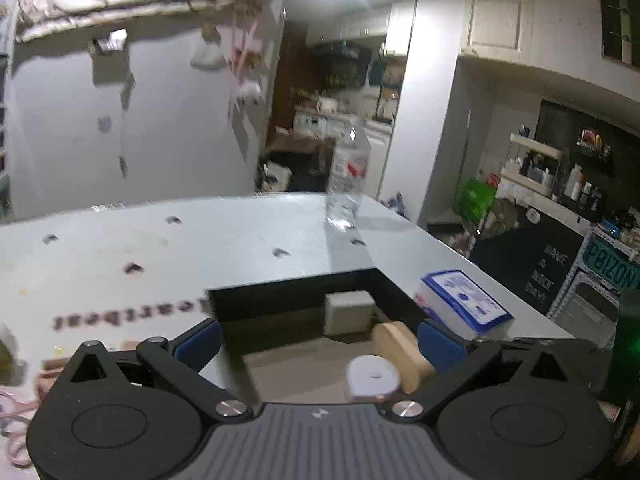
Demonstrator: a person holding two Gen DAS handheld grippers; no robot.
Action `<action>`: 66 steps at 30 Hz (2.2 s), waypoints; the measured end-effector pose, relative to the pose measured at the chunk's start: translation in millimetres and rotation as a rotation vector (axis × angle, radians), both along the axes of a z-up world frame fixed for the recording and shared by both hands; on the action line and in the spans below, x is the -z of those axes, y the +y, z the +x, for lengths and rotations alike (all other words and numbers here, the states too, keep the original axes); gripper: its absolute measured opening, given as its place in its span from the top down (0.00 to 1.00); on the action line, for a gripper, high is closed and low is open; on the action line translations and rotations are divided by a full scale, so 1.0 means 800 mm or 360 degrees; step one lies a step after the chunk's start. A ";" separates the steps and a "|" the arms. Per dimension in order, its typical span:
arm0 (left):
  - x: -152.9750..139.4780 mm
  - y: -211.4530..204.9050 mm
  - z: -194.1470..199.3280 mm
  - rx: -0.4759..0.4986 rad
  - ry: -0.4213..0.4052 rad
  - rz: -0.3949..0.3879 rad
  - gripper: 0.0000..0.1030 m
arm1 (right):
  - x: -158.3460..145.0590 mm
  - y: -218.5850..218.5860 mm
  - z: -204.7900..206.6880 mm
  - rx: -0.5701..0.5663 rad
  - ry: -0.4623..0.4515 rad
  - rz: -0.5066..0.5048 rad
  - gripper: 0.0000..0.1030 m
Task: Organize rigid objects
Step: 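Open the left tool and lift it out of the box, then move the left tool to the clear round container and grasp it, then carry the clear container with the left tool into the box and release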
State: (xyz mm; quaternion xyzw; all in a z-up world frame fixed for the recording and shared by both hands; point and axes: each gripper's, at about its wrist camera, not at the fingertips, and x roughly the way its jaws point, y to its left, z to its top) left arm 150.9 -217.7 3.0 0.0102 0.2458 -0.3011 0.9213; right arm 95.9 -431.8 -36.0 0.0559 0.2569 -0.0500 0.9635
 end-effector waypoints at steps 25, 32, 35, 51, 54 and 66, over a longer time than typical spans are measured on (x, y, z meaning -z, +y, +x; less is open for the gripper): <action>0.049 0.166 0.019 -0.0319 -0.0087 0.0067 0.00 | -0.024 0.004 0.028 0.0000 0.0378 -0.0023 0.98; 0.072 0.180 0.022 -0.0361 -0.0105 0.0157 0.00 | -0.026 0.006 0.031 0.0014 0.0430 -0.0021 0.98; 0.082 0.183 0.027 -0.0380 -0.0072 0.0161 0.00 | -0.027 0.005 0.033 0.0018 0.0449 -0.0009 0.98; 0.109 0.171 0.075 -0.0275 0.0239 0.0067 0.23 | -0.023 0.002 0.042 0.0045 0.0482 0.0028 0.97; 0.110 0.174 0.079 -0.0295 0.0244 0.0040 0.24 | -0.023 0.001 0.044 0.0043 0.0490 0.0034 0.97; 0.102 0.191 0.101 -0.0378 0.0324 -0.0035 0.49 | -0.019 0.000 0.048 0.0051 0.0491 0.0049 0.97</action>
